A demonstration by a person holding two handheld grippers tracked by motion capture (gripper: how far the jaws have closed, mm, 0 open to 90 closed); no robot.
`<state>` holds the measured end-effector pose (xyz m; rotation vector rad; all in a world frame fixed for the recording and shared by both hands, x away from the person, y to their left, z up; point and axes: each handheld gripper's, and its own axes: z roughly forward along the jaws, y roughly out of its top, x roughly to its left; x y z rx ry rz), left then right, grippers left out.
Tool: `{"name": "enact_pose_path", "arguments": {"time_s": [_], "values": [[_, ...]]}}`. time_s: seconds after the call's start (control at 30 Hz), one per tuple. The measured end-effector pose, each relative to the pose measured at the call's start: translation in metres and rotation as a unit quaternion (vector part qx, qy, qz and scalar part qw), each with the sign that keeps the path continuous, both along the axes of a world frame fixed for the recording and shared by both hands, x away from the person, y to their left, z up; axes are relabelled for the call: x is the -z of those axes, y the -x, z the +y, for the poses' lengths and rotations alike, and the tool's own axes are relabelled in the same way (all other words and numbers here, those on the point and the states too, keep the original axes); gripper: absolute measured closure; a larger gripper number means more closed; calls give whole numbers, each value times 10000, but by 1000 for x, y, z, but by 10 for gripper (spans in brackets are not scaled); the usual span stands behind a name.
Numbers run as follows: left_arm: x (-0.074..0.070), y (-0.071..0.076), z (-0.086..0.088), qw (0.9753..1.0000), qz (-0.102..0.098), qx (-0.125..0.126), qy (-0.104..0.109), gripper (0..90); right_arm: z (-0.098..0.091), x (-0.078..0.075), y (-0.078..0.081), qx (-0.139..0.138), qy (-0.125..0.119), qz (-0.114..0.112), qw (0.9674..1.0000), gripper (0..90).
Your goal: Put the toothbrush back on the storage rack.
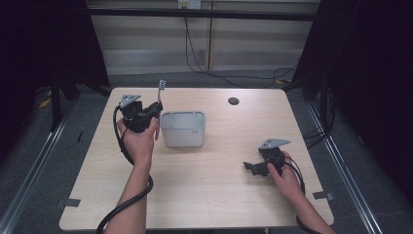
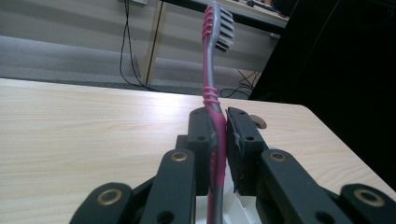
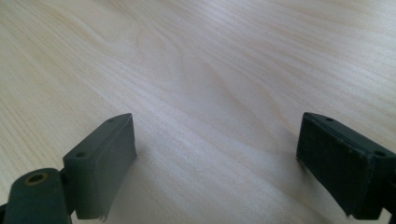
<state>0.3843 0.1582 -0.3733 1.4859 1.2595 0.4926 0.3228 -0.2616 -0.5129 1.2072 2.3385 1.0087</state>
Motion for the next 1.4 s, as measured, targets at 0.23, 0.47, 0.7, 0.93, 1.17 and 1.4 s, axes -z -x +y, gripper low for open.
{"name": "enact_pose_path", "arguments": {"time_s": [0.23, 0.47, 0.7, 0.93, 1.17, 1.4], "values": [[-3, -6, -1, 10000, -23, -23, 47, 807, 0, 0, 0, 5, -15, 10, 10000, 112], [-4, -13, -4, 10000, -5, -24, 57, 807, 0, 0, 0, 5, -17, 10, 10000, 113], [-7, -20, -8, 10000, -27, -22, 41, 807, 0, 0, 0, 1, -19, 5, 10000, 112], [-7, -26, -13, 10000, -28, -17, 38, 807, 0, 0, 0, -12, -12, -1, 10000, 113], [-7, -33, -18, 10000, -62, -1, 26, 807, 0, 0, 0, -22, -17, 1, 10000, 113], [-8, -39, -20, 10000, -82, 3, 50, 807, 0, 0, 0, -24, -15, 1, 10000, 113]]}}
